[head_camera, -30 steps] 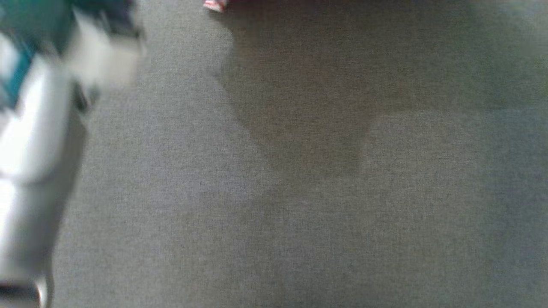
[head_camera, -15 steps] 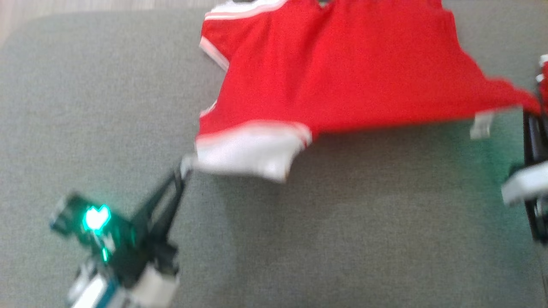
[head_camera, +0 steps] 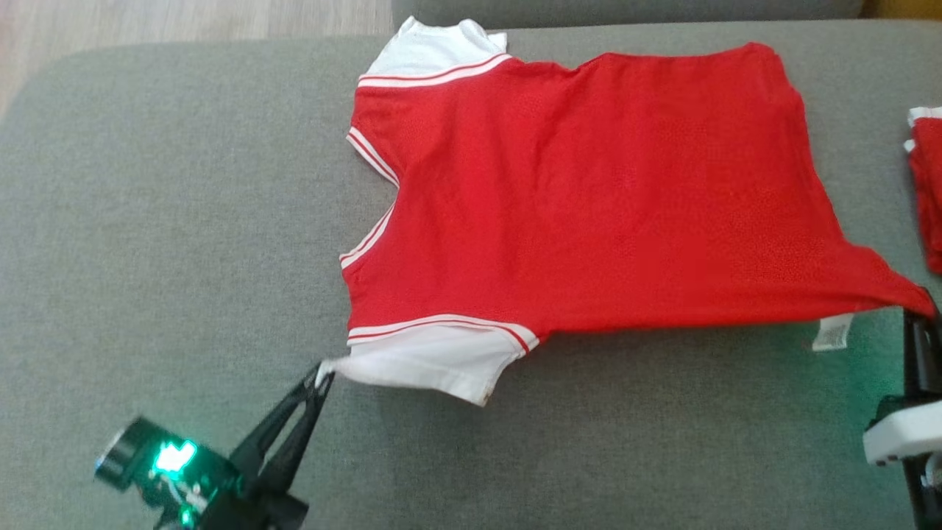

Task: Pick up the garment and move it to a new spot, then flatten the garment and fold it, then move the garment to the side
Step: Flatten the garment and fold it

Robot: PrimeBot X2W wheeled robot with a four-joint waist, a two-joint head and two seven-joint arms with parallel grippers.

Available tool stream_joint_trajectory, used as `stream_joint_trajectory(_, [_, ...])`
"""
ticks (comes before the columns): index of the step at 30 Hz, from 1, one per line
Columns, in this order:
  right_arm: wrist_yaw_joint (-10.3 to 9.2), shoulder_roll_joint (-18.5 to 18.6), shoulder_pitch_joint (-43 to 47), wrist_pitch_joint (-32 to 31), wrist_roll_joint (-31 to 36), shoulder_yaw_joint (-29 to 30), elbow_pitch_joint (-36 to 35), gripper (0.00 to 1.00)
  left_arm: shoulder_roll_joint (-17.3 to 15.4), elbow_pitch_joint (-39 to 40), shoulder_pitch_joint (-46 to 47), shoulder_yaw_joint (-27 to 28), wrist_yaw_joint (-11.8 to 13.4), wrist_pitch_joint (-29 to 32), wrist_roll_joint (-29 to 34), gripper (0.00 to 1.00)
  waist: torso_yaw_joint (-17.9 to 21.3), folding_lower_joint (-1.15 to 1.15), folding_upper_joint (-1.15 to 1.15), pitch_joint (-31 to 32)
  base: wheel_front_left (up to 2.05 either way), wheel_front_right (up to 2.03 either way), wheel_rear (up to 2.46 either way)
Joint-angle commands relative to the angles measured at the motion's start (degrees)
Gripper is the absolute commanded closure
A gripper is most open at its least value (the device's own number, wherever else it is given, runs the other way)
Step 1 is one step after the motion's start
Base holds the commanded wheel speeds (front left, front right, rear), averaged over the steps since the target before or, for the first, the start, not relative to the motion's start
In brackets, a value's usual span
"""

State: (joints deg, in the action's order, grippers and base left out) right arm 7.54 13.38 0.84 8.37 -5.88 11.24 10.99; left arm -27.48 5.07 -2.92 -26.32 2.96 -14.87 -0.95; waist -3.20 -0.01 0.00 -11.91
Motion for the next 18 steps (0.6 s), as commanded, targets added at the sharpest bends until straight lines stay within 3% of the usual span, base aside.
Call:
stream_joint_trajectory(1, [-0.05, 1.1, -1.21, -0.54, 0.34, -0.34, -2.11, 1.0, -1.11, 1.49, 3.94, 2.15, -0.09, -0.13, -0.06, 1.0, -0.03, 0.01, 0.0, -0.55, 0.0, 0.0, 0.0])
stream_joint_trajectory(6, [-0.05, 0.39, -4.87, -3.77, 2.29, 0.06, -1.04, 1.0, -0.21, -0.89, 11.57, 1.71, -1.81, -0.13, 0.91, 1.0, -0.58, 0.01, 0.0, -3.0, 0.0, 0.0, 0.0])
stream_joint_trajectory(18, [-0.05, 1.09, -18.11, -4.81, 4.8, -0.95, 5.91, 1.0, 1.81, -10.94, 31.45, 0.9, -4.74, -0.13, 2.41, 1.0, -0.52, 0.01, 0.0, -9.63, 0.0, 0.0, 0.0])
